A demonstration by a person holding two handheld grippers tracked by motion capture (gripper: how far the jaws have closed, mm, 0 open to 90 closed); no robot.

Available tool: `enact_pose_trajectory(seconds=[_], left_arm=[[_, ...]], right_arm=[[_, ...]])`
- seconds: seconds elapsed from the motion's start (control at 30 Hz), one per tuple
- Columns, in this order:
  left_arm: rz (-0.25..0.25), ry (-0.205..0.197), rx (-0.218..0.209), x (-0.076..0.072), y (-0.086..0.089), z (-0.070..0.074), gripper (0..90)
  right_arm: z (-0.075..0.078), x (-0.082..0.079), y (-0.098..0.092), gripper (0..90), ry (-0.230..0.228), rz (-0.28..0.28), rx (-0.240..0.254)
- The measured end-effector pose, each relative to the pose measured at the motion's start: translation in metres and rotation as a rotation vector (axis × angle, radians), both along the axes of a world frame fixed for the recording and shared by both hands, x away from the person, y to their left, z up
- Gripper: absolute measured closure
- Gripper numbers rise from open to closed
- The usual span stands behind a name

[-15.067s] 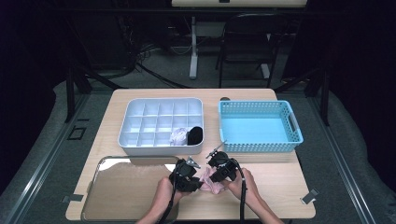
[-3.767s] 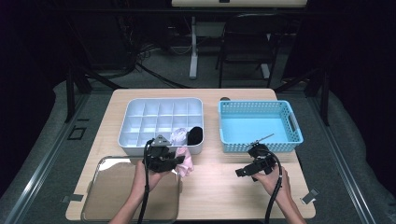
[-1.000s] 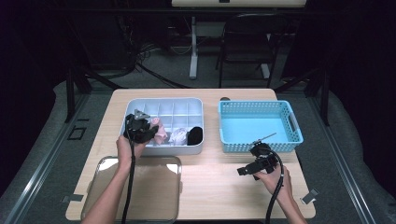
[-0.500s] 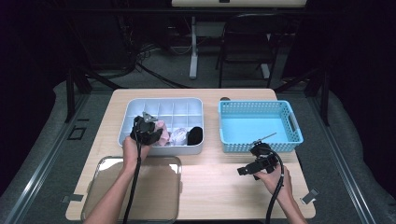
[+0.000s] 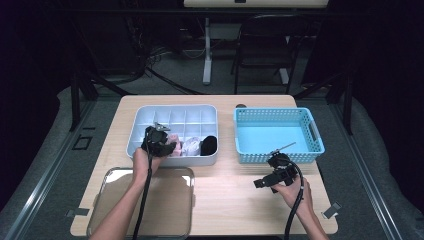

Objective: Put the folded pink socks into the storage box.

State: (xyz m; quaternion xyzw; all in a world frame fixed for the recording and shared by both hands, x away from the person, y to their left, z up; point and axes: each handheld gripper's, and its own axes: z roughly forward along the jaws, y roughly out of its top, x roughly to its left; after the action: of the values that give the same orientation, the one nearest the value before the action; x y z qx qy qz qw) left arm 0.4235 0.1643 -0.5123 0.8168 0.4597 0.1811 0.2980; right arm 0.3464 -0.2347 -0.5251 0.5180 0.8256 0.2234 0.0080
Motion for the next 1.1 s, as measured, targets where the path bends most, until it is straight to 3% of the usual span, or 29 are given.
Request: enact_pose_trajectory(seconds=[0.23,0.3,0.4,0.57,0.7,0.77,0.8,1.1], left_arm=[[-0.002,0.004,-0.027,0.0,0.0,0.014,39.1],[-0.012,0.022,-0.056,0.003,0.003,0.021,36.5],[-0.014,0.048,-0.052,0.01,0.004,0.029,34.4],[-0.032,0.122,-0.012,0.023,0.003,0.028,41.0],[-0.049,0.159,-0.008,0.023,0.001,0.024,58.4],[-0.056,0.168,0.004,0.021,0.0,0.022,64.0],[-0.058,0.176,0.009,0.021,-0.001,0.02,65.9],[-0.052,0.224,0.021,0.02,-0.003,0.001,70.1]], right_arm=[[0.002,-0.001,-0.001,7.4,0.002,-0.005,0.019],[0.002,-0.001,0.0,7.3,-0.002,-0.01,0.023],[0.002,-0.001,0.0,7.4,-0.002,-0.009,0.021],[0.001,0.0,0.0,6.7,0.002,0.001,0.014],[0.0,0.0,0.0,6.6,0.01,-0.004,0.025],[-0.001,0.001,0.0,6.6,0.009,0.003,0.005],[-0.001,0.0,0.001,6.5,0.014,-0.007,0.027],[-0.001,0.0,0.001,5.9,0.001,-0.001,0.016]])
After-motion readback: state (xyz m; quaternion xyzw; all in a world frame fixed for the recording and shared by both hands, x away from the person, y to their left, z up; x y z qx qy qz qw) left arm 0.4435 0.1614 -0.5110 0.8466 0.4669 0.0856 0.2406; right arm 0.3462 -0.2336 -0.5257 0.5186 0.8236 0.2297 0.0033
